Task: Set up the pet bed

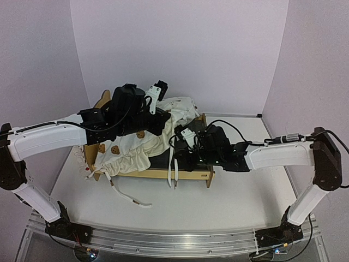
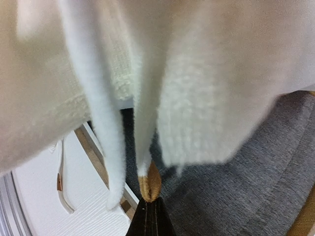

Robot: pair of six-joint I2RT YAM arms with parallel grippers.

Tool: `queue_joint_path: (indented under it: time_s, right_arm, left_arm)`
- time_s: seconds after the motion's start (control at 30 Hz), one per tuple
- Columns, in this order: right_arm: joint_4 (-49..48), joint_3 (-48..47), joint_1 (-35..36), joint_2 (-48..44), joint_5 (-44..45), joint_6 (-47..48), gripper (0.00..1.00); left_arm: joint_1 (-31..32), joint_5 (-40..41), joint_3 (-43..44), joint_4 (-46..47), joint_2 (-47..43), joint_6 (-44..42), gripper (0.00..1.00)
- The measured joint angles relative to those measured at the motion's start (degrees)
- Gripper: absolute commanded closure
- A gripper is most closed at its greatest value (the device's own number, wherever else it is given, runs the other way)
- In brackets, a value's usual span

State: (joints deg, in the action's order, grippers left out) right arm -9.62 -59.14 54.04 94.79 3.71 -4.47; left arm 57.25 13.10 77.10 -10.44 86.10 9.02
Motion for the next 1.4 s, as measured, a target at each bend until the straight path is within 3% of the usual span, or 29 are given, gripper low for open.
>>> queue_joint_path:
  time_s: [0.63, 1.4]
  right_arm:
    - [4.7, -6.8, -0.4, -5.0, 7.9, 7.1, 1.0]
    - [4.9, -2.7, -2.3, -4.7, 3.7, -0.5, 1.0]
  left_arm:
    - [0.0, -0.5, 0.0, 0.0, -0.6, 0.0, 1.0]
    - [0.0, -1.0, -0.1, 0.0, -0.9, 0.0, 1.0]
